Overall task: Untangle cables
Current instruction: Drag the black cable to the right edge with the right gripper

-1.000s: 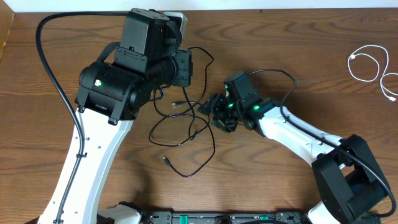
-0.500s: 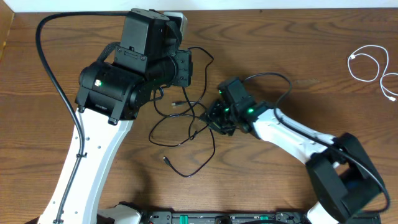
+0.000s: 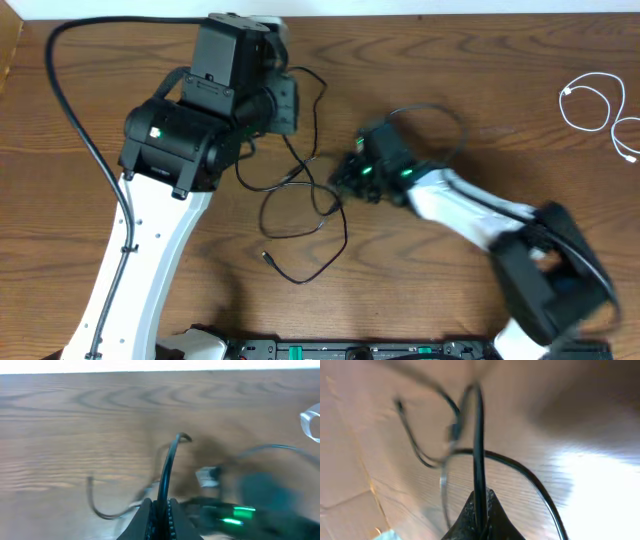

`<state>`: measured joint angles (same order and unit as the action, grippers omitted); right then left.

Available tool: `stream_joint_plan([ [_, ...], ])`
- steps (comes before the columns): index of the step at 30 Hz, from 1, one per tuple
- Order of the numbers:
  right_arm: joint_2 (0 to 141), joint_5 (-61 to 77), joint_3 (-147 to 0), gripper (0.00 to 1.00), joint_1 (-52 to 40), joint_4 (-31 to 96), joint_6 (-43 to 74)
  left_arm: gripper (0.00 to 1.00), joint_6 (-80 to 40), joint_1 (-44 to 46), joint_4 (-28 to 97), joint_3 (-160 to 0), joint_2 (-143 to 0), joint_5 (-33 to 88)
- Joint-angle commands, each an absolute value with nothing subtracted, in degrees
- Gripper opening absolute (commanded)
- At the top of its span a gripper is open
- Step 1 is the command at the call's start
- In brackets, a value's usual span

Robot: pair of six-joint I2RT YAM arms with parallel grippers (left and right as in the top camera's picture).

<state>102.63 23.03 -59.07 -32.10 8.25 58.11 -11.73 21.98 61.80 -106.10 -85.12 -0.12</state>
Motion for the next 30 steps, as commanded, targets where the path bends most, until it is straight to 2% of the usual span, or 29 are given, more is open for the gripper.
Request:
stream_joint_plan([
  [1, 89.58, 19.11, -59.16, 0.01, -24.95, 11.97, 48.66, 0.07, -13.85, 16.99, 62.02, -106.00, -84.60, -7.79],
  [8, 69.01, 12.05, -59.20, 0.02, -6.09, 23.27, 42.65, 0.07, -13.85, 5.13, 62.08, -106.00, -84.20, -7.79],
  [14, 60.20, 13.15, -59.20, 0.01, 11.62, 24.64, 40.53, 0.08, -13.87, -0.91, 61.58, -106.00, -84.23, -7.44],
  [20, 59.33, 14.66, -61.01, 0.01, 22.35, 18.35, 36.84, 0.08, -13.78, -0.73, 60.49, -106.00, -84.23, 3.79],
  [30, 69.23, 13.74, -80.93, 0.01, 37.52, 22.79, 27.92, 0.08, -11.20, 5.43, 59.94, -106.00, -84.23, 11.53],
])
